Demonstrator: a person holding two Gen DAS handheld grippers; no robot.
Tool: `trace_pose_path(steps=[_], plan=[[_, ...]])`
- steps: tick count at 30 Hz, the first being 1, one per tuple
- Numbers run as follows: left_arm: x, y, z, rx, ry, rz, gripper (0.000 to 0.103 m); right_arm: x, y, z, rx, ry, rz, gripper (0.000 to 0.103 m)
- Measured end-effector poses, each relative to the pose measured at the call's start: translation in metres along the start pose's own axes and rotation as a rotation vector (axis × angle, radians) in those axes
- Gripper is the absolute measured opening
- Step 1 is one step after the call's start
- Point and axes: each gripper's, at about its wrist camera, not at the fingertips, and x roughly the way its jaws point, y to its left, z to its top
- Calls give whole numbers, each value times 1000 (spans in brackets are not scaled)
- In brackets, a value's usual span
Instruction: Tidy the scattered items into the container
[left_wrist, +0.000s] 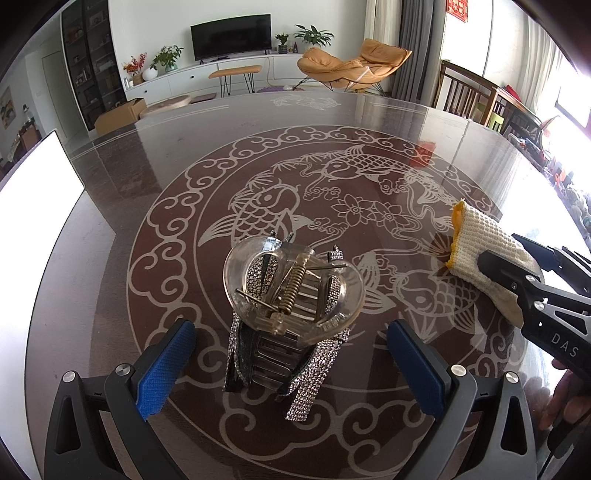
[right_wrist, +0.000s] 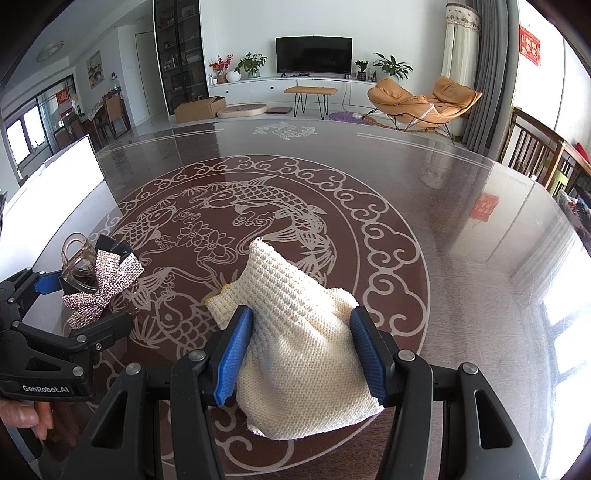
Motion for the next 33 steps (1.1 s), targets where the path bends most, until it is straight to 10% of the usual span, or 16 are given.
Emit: trace_pose_path(steps=[9, 10, 11, 25, 33], plan=[[-9, 1, -8, 15, 6, -4, 103, -5, -24, -1, 83, -3, 135, 52], [-12, 1, -9, 18, -3, -6, 90, -7, -17, -2, 33, 3, 98, 46], [-19, 3, -11, 18, -29, -7, 51, -10, -11, -3, -6, 4, 82, 42], [-97, 21, -34, -104, -33, -122, 49, -59, 32, -19, -10, 51, 267, 30], [-209, 147, 23, -179, -125, 4, 49, -91, 157, 86, -169, 5, 480, 30]])
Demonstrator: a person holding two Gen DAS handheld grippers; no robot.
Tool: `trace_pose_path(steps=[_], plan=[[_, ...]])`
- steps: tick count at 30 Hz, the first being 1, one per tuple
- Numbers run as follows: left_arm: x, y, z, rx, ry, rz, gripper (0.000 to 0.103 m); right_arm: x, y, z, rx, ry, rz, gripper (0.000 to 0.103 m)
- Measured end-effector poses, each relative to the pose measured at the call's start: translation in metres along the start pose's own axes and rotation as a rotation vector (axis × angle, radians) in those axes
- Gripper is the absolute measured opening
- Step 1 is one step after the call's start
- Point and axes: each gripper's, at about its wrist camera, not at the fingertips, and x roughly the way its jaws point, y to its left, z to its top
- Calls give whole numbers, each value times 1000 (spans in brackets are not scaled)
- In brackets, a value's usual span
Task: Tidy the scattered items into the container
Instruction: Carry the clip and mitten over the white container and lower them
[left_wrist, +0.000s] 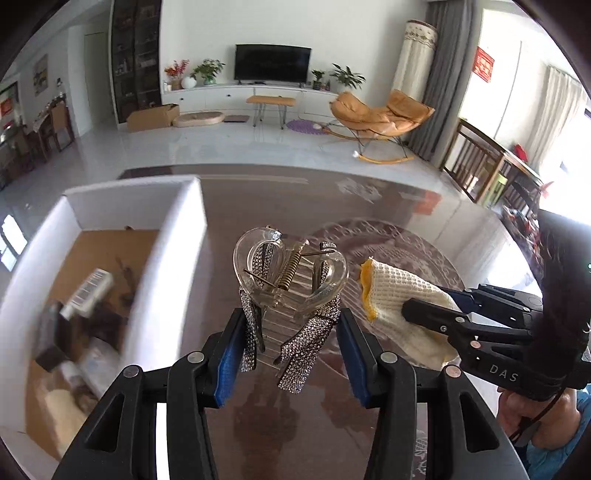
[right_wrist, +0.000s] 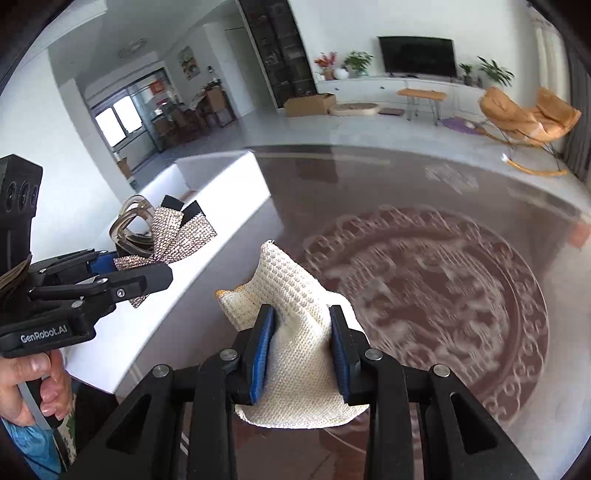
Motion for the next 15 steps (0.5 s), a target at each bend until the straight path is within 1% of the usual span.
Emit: trace_pose_path(steps=[2, 4, 6, 8, 11, 13, 15], plan=[[-17, 43, 28, -30, -17, 73, 49, 11, 40, 45, -55, -15, 58, 30], [-26, 86, 51, -66, -27, 146, 49, 28, 79, 88, -106, -12, 103, 30], [-29, 126, 68, -126, -16, 179, 49, 51, 117, 123, -160, 1, 121, 30], [-23, 163, 76, -185, 4, 203, 49, 81, 150, 150, -221, 24, 109, 31], [-5, 207, 73, -261, 38, 229, 49, 135, 187, 172, -285, 101, 87, 31], [11, 229, 65, -311, 69, 227, 49, 173, 202, 176, -326, 163, 54, 31], [29, 244, 54, -356, 102, 220, 49, 205, 211, 174, -360, 216, 8, 31]])
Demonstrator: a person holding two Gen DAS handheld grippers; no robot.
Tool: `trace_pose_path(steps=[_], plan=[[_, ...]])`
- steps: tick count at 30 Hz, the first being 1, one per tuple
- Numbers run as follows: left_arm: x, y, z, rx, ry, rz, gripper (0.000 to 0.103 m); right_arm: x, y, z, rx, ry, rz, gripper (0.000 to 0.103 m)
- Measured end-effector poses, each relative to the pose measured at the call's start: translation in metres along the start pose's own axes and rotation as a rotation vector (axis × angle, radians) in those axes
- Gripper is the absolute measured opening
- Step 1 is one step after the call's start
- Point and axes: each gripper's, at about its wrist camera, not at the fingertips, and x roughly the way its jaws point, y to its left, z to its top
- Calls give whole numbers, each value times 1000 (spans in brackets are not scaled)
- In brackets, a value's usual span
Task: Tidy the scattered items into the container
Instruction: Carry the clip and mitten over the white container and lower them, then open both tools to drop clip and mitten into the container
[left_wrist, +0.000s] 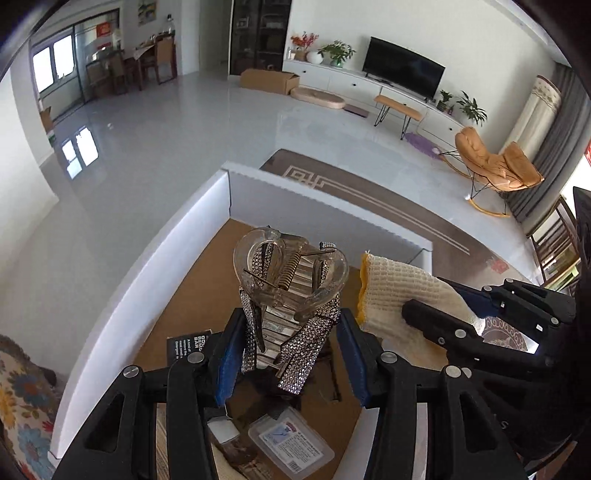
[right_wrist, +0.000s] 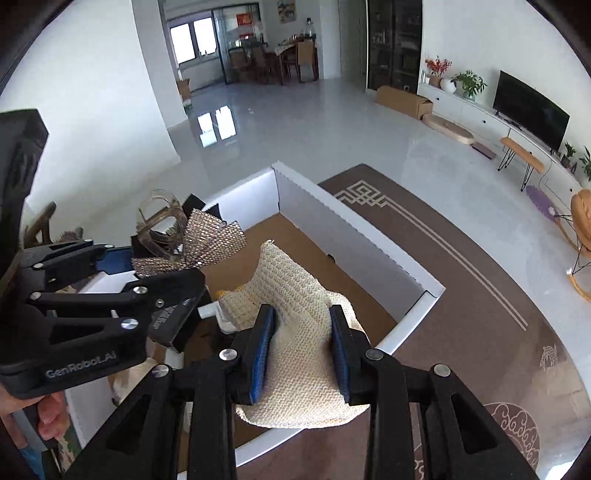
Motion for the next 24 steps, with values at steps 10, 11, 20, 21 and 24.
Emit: trace_pose_path(steps=[10, 11, 20, 21, 24], plan=[[65, 19, -28, -89, 101, 40, 49, 79, 0, -6, -2, 90, -23, 35], [68, 17, -30, -89, 108, 41, 49, 82, 0, -7, 5, 90, -17, 35], [62, 2, -40, -65, 150, 200, 73, 93, -6, -13, 55, 172, -16, 46], [55, 0, -41, -76, 136, 197, 73, 88, -7, -13, 60, 167, -9, 46], [26, -3, -47, -108, 79, 200, 87, 65, -5, -12, 48, 141, 7, 46]])
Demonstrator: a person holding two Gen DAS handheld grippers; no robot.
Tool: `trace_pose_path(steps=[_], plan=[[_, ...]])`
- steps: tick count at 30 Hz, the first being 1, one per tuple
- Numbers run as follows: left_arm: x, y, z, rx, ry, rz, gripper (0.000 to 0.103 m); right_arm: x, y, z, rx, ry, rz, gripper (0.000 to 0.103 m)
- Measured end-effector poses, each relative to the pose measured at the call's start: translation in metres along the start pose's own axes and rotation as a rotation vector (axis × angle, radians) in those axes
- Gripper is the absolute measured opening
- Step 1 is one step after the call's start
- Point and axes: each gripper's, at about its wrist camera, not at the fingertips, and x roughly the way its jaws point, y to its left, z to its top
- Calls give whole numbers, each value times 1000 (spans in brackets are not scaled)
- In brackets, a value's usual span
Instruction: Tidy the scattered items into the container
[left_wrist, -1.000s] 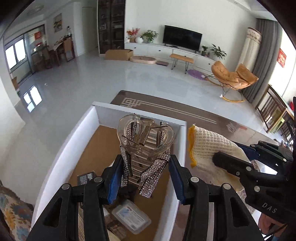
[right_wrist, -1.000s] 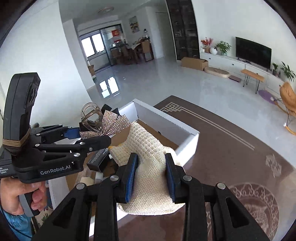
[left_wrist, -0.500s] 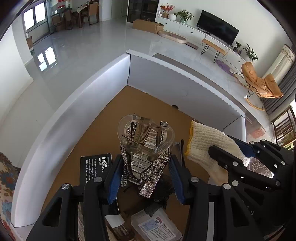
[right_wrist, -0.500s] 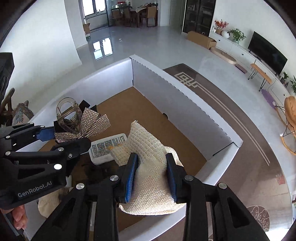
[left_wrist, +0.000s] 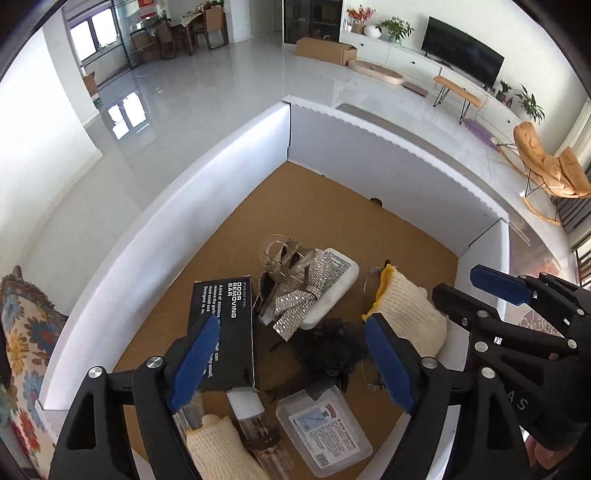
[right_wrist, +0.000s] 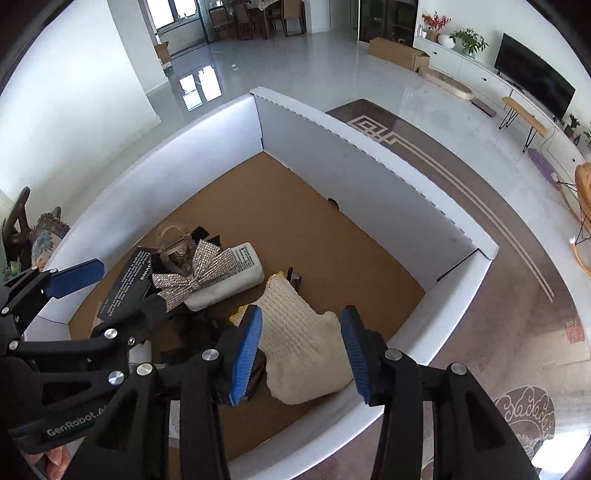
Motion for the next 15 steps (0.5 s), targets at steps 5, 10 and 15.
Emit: trace_pose_path(steps=[5, 10, 15], plan=[[-63, 7, -25, -50, -149, -4, 103, -46, 8, -13, -55, -62, 25, 46], [-95, 1, -41, -79, -241, 78, 103, -70, 15, -26, -97, -85, 40, 46], [-110, -5, -49, -76, -271, 82, 103, -77, 15, -29, -97, -94, 37, 46]])
